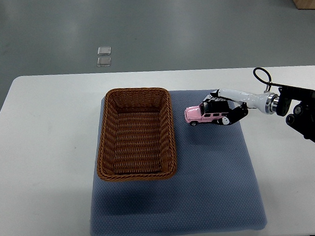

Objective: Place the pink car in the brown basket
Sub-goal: 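Lift the pink car with the right hand toward the basket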

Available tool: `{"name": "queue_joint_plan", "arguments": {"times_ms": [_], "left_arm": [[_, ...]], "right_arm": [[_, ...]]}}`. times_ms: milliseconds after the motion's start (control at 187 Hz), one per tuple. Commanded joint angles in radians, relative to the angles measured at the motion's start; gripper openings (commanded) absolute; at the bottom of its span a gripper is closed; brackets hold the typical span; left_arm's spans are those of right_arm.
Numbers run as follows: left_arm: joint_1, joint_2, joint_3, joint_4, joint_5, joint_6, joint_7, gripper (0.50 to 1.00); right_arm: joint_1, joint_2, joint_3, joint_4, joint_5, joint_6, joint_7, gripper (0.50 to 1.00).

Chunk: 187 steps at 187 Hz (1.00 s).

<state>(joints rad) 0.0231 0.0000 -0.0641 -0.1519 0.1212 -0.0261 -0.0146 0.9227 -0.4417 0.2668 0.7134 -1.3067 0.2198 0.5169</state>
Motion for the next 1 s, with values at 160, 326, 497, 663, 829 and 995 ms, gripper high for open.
{"name": "queue_joint_plan", "arguments": {"times_ms": [160, 326, 497, 663, 829, 995], "left_arm": [[0.0, 0.0, 0.0, 0.0, 0.0, 0.0, 0.001, 1.0], [0.0, 0.0, 0.0, 0.0, 0.0, 0.0, 0.001, 1.0], [0.0, 0.0, 0.0, 0.0, 0.0, 0.0, -0.001, 1.0], [0.0, 0.0, 0.0, 0.0, 0.0, 0.0, 0.001, 1.0], [0.0, 0.0, 0.0, 0.0, 0.0, 0.0, 0.001, 1.0], [0.0, 0.0, 0.0, 0.0, 0.0, 0.0, 0.001, 1.0]], "right_arm": [[0.082, 0.0, 0.0, 0.008, 0.086, 0.041, -0.006, 0.5], [0.145, 0.011, -0.001, 0.008, 0.095, 0.061, -0.012, 0.5], [0.196, 0.034, -0.005, 0.009, 0.092, 0.113, -0.017, 0.5], [0.243, 0.081, -0.018, 0.009, 0.086, 0.116, -0.017, 0.5], [0.297, 0.147, -0.06, 0.008, 0.075, 0.131, -0.017, 0.5], [0.349, 0.186, -0.143, -0.002, 0.072, 0.13, -0.017, 0.5]]}}
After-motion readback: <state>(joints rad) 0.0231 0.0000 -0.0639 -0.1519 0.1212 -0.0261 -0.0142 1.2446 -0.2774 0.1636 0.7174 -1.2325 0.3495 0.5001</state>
